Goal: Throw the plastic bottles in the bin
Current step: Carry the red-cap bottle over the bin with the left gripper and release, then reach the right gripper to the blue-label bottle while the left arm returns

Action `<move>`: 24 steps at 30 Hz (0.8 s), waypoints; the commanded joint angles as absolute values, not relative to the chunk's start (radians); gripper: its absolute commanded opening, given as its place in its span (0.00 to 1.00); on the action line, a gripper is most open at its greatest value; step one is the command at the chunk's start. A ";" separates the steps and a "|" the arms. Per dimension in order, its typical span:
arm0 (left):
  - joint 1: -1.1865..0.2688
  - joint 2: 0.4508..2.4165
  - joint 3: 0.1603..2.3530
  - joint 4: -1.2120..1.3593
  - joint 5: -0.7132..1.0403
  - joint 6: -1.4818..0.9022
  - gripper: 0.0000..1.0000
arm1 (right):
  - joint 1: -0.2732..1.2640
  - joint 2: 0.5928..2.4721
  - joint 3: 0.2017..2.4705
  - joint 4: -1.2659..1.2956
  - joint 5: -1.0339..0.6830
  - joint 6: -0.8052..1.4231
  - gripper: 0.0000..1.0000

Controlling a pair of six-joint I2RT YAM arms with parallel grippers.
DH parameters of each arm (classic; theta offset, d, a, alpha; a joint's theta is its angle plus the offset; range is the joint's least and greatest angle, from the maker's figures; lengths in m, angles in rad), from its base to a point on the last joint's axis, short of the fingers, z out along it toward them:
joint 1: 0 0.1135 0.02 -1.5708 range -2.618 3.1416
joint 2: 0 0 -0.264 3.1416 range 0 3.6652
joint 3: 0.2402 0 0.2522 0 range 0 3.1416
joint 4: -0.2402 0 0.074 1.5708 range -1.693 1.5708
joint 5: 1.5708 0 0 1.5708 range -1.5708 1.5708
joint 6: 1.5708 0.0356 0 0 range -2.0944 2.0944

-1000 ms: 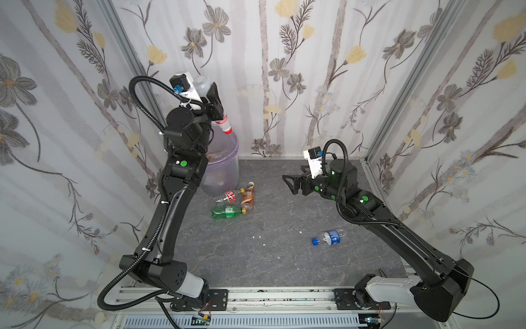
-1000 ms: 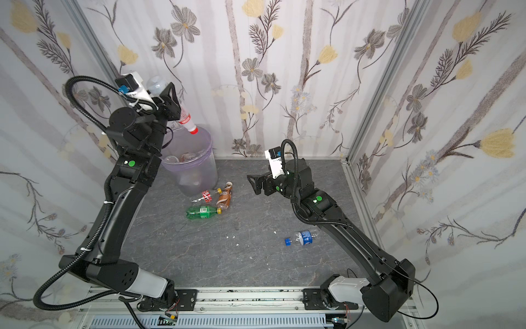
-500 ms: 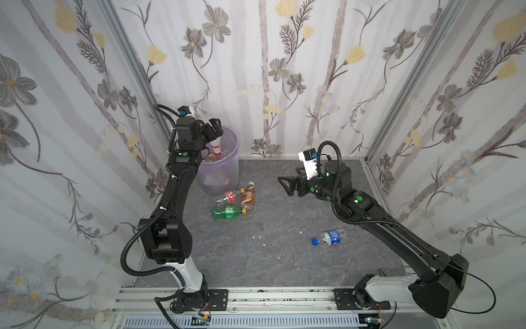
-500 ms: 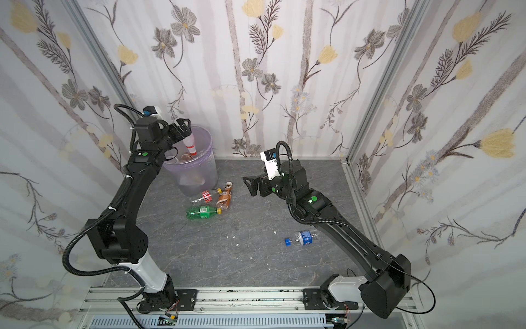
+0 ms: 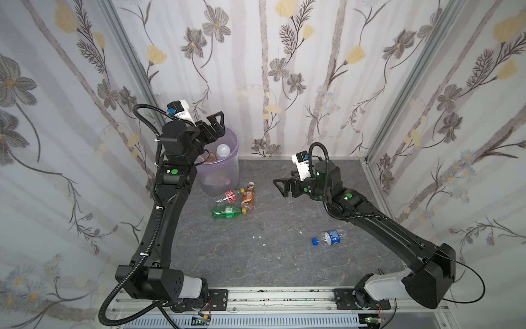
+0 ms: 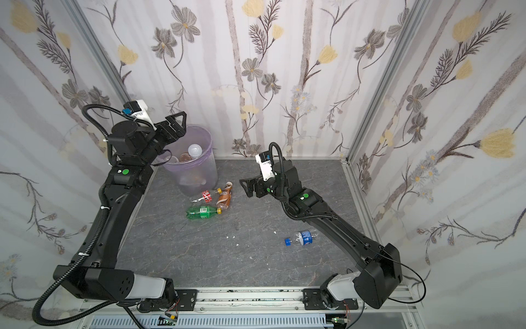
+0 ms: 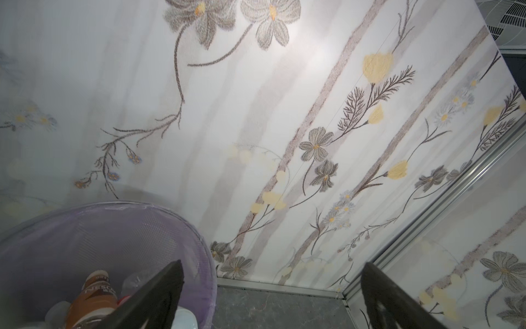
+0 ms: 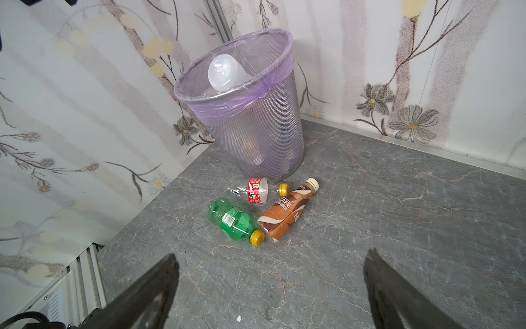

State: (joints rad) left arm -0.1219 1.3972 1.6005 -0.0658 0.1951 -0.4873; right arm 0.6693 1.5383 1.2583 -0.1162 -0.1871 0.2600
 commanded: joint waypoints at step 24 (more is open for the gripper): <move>-0.437 1.352 1.229 -0.016 0.175 -0.577 1.00 | 0.634 1.468 1.066 -0.283 0.320 0.454 1.00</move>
State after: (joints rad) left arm -0.4160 1.3472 1.2564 -0.0494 0.1860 -0.5564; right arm 0.6456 1.4902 1.0992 -0.2409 0.2119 0.3866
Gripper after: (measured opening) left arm 0.997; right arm 0.996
